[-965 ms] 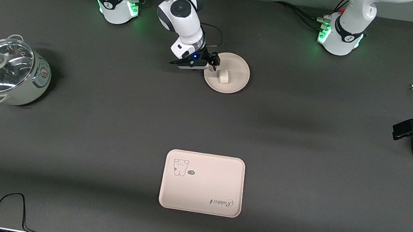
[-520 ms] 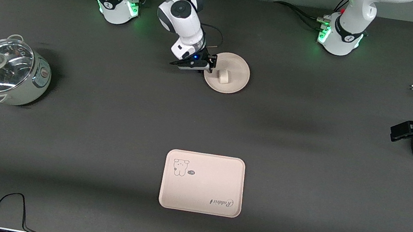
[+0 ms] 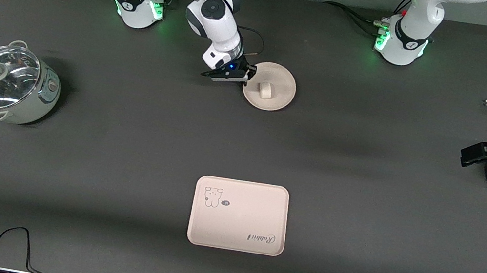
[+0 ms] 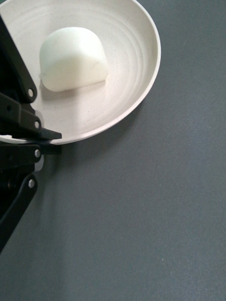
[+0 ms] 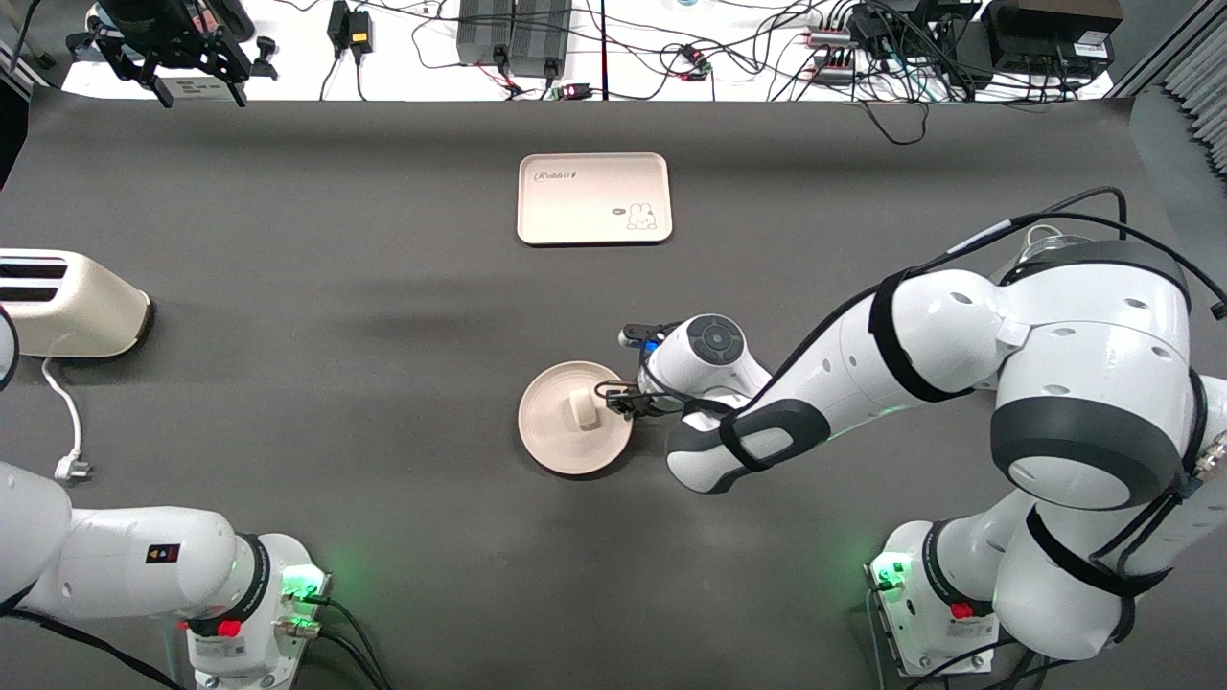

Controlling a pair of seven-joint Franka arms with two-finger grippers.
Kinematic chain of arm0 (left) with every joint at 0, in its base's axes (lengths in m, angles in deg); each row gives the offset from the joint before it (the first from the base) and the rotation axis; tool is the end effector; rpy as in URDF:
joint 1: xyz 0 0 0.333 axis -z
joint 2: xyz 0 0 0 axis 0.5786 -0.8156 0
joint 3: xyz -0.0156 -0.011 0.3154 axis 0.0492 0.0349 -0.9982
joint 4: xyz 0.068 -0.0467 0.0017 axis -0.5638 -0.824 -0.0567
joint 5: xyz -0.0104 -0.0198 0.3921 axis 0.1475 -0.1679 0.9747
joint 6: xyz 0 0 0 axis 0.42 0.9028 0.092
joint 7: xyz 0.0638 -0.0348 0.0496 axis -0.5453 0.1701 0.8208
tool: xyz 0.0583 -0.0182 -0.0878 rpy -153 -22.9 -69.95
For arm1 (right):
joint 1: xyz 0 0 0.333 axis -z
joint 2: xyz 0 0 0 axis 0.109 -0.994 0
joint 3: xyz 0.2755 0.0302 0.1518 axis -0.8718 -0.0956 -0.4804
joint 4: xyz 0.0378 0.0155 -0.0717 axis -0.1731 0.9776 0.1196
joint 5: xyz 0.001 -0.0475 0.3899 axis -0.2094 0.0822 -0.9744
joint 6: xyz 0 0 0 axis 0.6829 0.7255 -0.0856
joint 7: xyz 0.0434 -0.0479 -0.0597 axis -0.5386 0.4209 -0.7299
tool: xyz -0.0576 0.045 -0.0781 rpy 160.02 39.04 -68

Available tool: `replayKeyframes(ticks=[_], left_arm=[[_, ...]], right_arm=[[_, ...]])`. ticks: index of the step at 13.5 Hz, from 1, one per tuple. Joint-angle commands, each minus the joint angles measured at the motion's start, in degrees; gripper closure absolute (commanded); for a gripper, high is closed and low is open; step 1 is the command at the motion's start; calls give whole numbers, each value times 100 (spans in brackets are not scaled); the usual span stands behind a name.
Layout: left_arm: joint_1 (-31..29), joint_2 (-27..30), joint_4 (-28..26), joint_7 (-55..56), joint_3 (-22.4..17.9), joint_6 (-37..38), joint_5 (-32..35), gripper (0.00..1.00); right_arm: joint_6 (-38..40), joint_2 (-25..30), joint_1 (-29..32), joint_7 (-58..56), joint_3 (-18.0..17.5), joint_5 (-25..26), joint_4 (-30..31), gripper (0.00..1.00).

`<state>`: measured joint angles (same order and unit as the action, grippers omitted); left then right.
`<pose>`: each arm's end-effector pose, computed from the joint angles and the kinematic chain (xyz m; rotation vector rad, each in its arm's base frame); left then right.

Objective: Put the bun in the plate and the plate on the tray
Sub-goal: 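Close the right gripper on the plate rim and lift the plate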

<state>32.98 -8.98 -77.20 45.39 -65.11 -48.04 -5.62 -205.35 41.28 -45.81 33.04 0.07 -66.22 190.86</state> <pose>0.5871 -0.0144 0.5688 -3.0736 -0.1329 0.0475 0.2619 0.4250 0.1831 -2.8969 0.0300 -0.0954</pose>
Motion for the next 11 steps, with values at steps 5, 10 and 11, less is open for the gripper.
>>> replayKeyframes(ticks=[5, 10, 11], left_arm=[[-17, -72, 161, -100, 18, 72, 57, 0], [-9, -72, 169, -109, 18, 54, 22, 0], [-26, -72, 169, -109, 18, 54, 22, 0]], right_arm=[[785, 1322, 381, -132, 109, -155, -33, 100], [1217, 1536, 626, -149, 240, -410, -514, 100], [1356, 1335, 662, -202, 381, -401, -812, 100]])
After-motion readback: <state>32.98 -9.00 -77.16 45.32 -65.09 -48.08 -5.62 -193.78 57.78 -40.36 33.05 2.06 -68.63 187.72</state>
